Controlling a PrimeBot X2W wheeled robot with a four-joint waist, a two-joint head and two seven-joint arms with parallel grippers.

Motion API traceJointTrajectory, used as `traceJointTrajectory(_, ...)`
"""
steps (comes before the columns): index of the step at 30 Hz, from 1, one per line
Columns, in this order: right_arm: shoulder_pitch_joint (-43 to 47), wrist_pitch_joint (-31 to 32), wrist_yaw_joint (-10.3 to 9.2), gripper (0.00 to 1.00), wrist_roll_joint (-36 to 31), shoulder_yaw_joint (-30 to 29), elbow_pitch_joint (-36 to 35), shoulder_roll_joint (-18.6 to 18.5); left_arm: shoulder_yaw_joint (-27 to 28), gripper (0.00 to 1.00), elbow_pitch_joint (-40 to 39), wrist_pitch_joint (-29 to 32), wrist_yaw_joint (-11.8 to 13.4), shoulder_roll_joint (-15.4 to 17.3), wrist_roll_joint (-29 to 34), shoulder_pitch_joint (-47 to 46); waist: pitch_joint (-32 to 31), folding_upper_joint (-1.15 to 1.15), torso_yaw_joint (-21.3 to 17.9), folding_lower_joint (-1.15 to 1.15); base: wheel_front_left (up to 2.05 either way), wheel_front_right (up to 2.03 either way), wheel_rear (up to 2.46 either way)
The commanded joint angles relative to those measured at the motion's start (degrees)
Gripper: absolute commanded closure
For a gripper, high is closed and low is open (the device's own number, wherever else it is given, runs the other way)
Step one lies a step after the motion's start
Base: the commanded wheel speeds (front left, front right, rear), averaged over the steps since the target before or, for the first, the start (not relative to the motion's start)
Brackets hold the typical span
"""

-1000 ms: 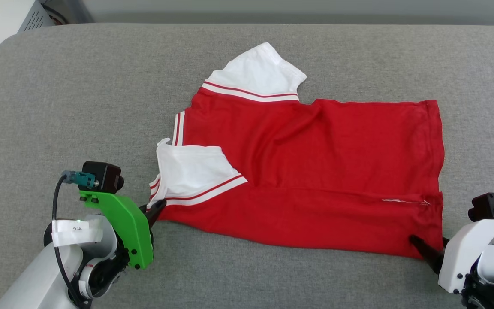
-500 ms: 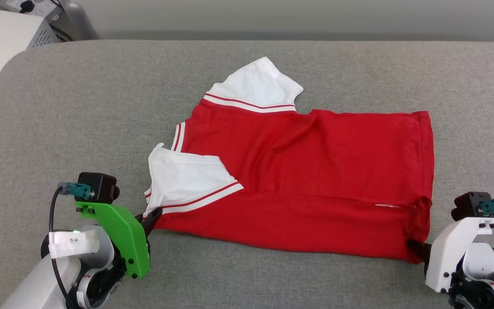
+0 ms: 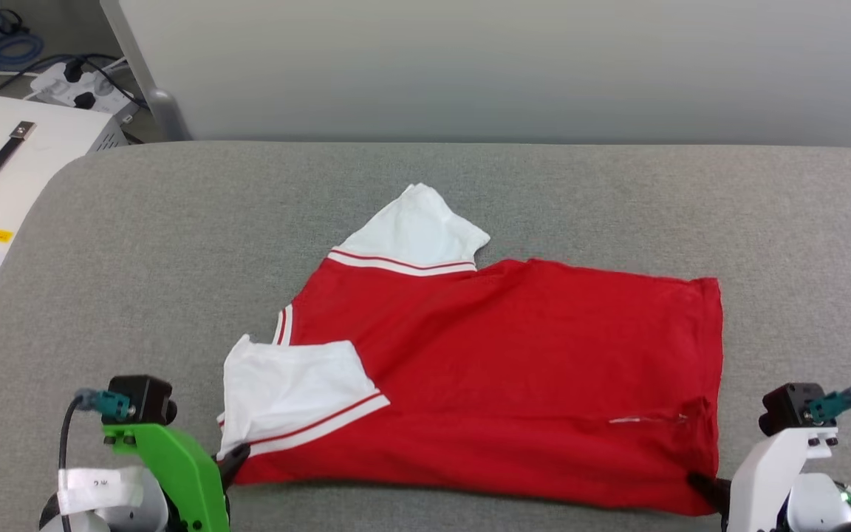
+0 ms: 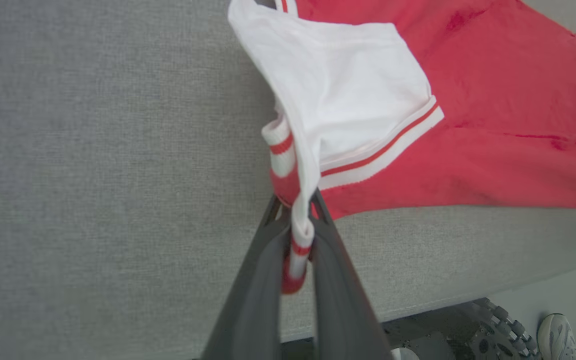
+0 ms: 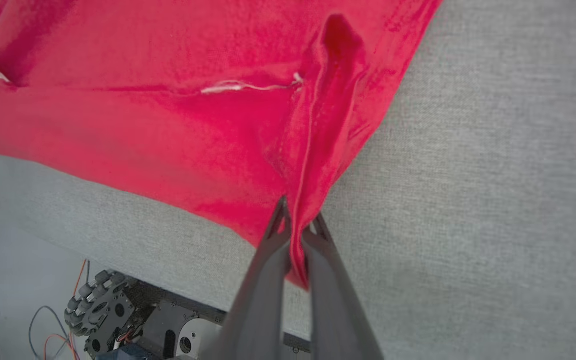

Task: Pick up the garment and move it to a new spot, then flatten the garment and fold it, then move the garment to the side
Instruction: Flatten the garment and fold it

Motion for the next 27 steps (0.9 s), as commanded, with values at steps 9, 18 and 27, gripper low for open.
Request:
traceJointTrajectory(9, 6.4, 0.1, 0.02, 1.0, -0.1, -1.4, 1.1, 1.9, 1.1, 1.0, 1.3, -0.8, 2.2, -0.5, -4.1, 9.2, -2.0, 0.0, 0.3, 0.0, 0.0, 0.0, 0.0)
traceJointTrajectory(18, 5.9, -4.6, 0.02, 0.0, 2.3, -0.7, 5.2, 2.8, 0.4, 0.0, 5.9, -3.1, 0.1, -4.1, -4.6, 7.2, -0.6, 0.0, 0.4, 0.0, 0.0, 0.0, 0.0)
traceJointTrajectory(27, 2.6, -23.0, 0.02, 0.0, -2.7, 0.1, 3.8, 2.1, 0.2, 0.0, 8.0, -8.4, -1.3, -3.7, 0.7, 2.5, -0.7, 0.0, -0.4, 0.0, 0.0, 0.0, 0.0)
